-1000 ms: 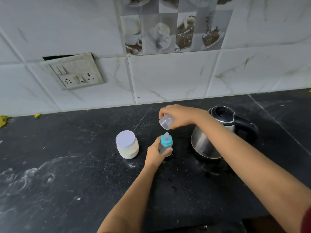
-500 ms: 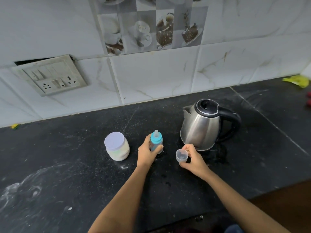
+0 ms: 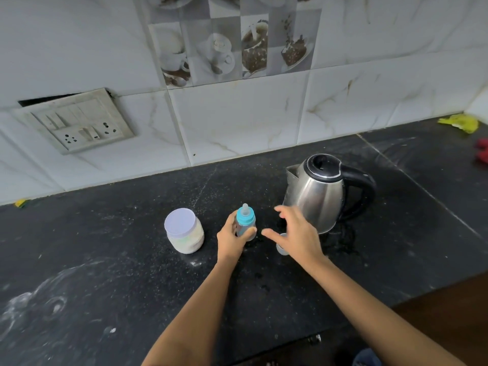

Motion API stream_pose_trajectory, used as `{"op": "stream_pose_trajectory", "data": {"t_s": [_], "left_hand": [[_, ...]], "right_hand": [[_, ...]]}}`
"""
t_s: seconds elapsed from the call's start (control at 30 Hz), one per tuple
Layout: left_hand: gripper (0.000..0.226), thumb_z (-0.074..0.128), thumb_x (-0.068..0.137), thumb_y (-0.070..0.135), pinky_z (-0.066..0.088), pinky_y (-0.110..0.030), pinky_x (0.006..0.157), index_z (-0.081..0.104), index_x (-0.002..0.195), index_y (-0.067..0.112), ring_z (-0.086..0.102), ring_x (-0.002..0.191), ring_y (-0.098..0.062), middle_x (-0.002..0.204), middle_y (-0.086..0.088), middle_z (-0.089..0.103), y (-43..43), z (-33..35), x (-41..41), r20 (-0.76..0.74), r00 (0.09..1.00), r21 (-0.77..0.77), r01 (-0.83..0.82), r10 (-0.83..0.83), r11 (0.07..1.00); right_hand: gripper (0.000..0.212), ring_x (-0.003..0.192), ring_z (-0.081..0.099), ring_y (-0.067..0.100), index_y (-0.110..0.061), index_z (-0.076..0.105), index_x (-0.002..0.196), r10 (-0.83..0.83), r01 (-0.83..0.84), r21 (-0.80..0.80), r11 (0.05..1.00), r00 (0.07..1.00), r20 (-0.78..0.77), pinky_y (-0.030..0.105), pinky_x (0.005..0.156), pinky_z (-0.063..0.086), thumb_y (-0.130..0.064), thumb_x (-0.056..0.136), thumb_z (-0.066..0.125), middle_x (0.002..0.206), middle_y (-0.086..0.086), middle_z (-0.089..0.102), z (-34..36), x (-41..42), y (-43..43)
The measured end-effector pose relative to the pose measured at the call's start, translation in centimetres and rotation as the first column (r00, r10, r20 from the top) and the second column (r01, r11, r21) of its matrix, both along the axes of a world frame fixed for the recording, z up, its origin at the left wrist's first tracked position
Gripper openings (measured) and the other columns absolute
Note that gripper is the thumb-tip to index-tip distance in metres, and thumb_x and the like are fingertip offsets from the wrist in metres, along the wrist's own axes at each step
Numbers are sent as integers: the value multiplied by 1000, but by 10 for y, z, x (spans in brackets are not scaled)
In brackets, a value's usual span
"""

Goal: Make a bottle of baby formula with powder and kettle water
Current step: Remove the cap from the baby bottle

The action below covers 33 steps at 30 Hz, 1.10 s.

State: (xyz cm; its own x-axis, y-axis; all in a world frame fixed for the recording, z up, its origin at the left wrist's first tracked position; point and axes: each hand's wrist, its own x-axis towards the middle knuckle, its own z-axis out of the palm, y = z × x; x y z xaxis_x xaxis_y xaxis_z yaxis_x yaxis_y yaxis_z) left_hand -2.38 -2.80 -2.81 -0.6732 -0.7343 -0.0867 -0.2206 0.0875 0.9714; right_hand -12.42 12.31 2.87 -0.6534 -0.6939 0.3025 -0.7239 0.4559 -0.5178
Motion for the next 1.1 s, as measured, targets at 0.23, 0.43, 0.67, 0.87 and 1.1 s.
{"op": "stream_pose_trajectory", "data": {"t_s": [0.23, 0.43, 0.67, 0.87, 1.1], "left_hand": [[58, 75, 77, 12, 53, -26, 88, 53, 125, 36, 62, 103, -2, 113, 15, 64, -1, 4, 1, -26, 1000, -23, 3, -3, 1000], [55, 73, 81, 15, 53, -20, 84, 52, 129, 32, 61, 104, -1, 116, 14, 63, -5, 5, 3, -29, 998, -24, 57, -58, 998], [61, 74, 80, 19, 44, -17, 95, 48, 133, 32, 55, 113, 2, 123, 17, 60, -10, 1, 2, 24, 994, -37, 106, -106, 994], [59, 75, 80, 24, 40, -10, 90, 47, 132, 35, 52, 112, 6, 122, 20, 58, -9, 3, 2, 33, 995, -30, 100, -99, 995], [66, 74, 76, 9, 49, -30, 96, 49, 130, 38, 57, 113, -2, 121, 16, 61, -7, -7, 1, -22, 997, 14, 78, -78, 997]], "right_hand": [[67, 110, 54, 13, -20, 53, 128, 0, -40, 107, 993, 936, 352, 27, 92, 48, -41, 72, 82, 126, 1, 49, -3, 5, -84], [49, 100, 57, 9, -17, 65, 111, 21, 38, -135, 990, 913, 408, 13, 80, 45, -24, 67, 88, 107, -8, 58, -19, 7, -86], [54, 110, 55, 9, -23, 65, 120, 229, -239, -33, 970, 872, 433, 35, 97, 51, -20, 70, 85, 119, -6, 62, -13, -21, -82], [67, 125, 51, 6, -30, 50, 136, 358, -489, 41, 872, 692, 627, 23, 103, 43, -6, 79, 76, 135, -13, 55, 2, -45, -81], [72, 117, 52, 8, -27, 49, 125, 233, -243, -55, 969, 809, 539, 24, 100, 47, -18, 66, 88, 125, -5, 50, -13, -15, -73]]}}
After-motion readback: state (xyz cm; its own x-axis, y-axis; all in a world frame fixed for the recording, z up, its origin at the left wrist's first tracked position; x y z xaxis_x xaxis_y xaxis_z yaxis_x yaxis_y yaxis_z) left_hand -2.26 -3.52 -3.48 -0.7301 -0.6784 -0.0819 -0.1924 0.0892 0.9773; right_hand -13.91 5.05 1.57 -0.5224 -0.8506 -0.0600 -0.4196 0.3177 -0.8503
